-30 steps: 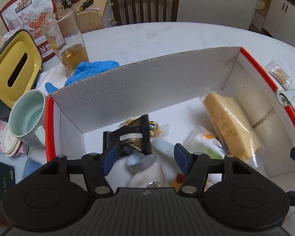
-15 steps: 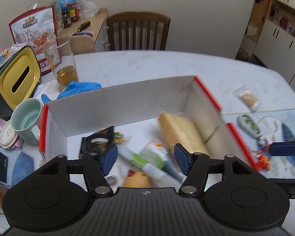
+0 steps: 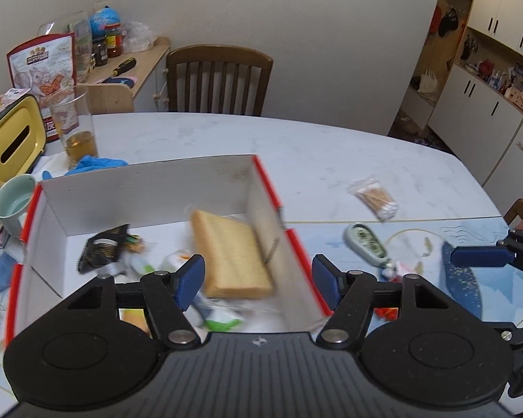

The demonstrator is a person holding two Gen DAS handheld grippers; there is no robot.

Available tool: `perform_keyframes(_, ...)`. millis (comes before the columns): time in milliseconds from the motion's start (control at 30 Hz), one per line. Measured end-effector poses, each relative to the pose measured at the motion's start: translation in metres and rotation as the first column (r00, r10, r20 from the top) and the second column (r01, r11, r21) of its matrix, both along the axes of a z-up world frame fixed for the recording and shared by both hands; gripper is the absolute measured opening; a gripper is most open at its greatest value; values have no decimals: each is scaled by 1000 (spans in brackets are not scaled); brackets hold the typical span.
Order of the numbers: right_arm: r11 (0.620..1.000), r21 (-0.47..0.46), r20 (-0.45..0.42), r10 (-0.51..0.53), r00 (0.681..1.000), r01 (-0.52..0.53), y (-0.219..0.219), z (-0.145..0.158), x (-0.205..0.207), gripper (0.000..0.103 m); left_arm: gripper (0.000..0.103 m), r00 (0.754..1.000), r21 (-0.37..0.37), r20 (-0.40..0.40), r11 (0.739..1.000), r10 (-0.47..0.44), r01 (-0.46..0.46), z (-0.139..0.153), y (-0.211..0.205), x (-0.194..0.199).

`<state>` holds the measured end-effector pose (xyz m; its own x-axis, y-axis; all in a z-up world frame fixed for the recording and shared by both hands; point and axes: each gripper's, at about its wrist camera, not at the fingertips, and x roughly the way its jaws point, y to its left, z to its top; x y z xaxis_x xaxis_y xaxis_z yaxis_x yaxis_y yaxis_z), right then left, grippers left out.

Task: Organize objects
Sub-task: 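Withdraw both grippers from the box toward the keychain and red horse figure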

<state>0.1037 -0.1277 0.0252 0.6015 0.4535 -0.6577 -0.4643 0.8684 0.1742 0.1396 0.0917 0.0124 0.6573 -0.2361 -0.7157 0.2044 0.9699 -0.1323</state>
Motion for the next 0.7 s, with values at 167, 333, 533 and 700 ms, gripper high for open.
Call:
perform_keyframes(167,999,11,2,-36,999,36,-39,-5,-9,102,75,999,-8,26,1000,-24,24,2,-32,-13)
perform_keyframes(333,997,20,-15,-71,997,71,-80,-13,-13,103,84,998,-24,37,998,-53,54,1,-62,-21)
perform_keyframes(533,994,-25,-22,-103,994,103,-116,-22,-12,103,96,995,-6,32,996,-91,91,-11,-100,-26)
perform_keyframes(700,991,-60,-36,-121,992,119,-139,-33,-7,103,102,993,5,37,993,-115,115,-25,-124,-31)
